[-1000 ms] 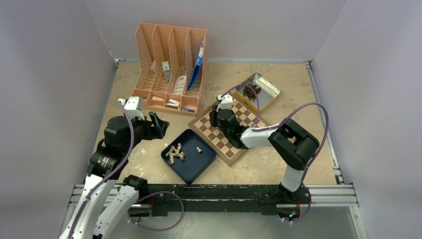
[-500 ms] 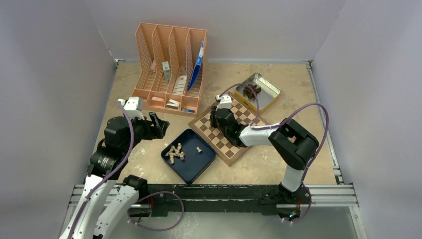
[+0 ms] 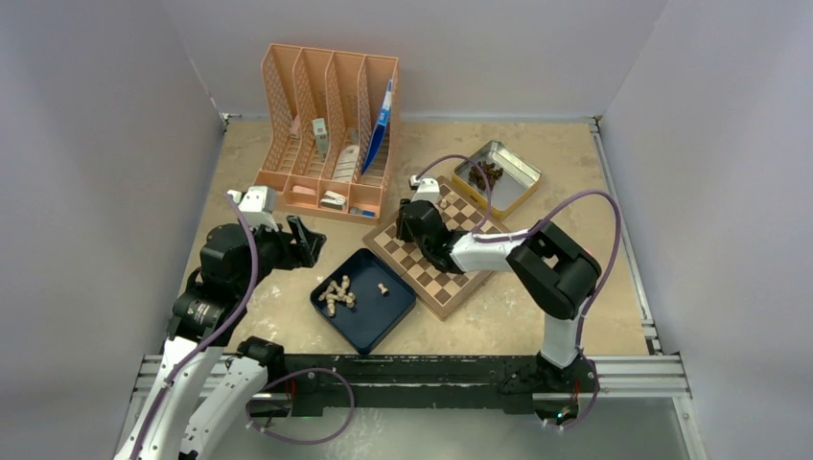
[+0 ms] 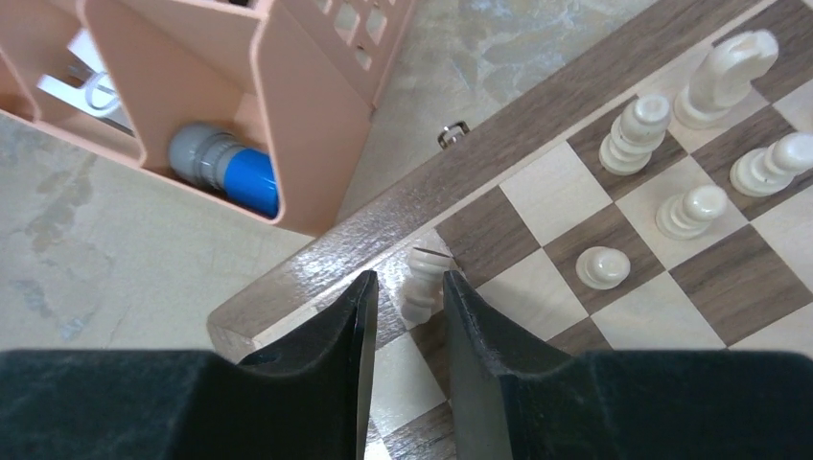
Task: Set up the chess pieces on the board
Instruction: Pick up the chess piece from the chessboard, then place the chess piece on the chessboard.
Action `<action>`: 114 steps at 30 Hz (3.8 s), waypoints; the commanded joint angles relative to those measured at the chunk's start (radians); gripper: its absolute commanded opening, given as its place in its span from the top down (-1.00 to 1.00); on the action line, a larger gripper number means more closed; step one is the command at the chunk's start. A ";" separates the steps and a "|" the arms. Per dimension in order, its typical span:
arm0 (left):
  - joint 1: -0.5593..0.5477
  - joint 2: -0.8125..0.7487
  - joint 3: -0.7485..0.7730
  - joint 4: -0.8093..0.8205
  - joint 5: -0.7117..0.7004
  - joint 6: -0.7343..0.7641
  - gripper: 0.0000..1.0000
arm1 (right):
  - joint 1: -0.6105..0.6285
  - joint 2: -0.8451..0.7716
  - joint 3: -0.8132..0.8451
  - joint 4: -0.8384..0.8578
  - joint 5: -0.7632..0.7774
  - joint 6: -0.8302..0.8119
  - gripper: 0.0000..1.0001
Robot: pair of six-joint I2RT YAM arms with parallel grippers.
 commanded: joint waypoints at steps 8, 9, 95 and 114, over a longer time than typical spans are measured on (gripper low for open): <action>-0.003 -0.010 -0.004 0.039 0.002 0.019 -0.48 | 0.010 0.071 0.098 -0.098 0.082 0.031 0.31; -0.003 -0.012 -0.004 0.039 0.003 0.018 -0.48 | 0.011 0.082 0.106 -0.112 0.090 0.032 0.34; -0.003 -0.082 -0.293 0.447 0.604 0.344 -0.20 | 0.021 -0.261 -0.064 -0.514 -0.018 -0.043 0.28; -0.003 -0.072 -0.278 0.428 0.593 0.348 -0.21 | 0.024 -0.225 -0.078 -0.536 -0.006 -0.021 0.61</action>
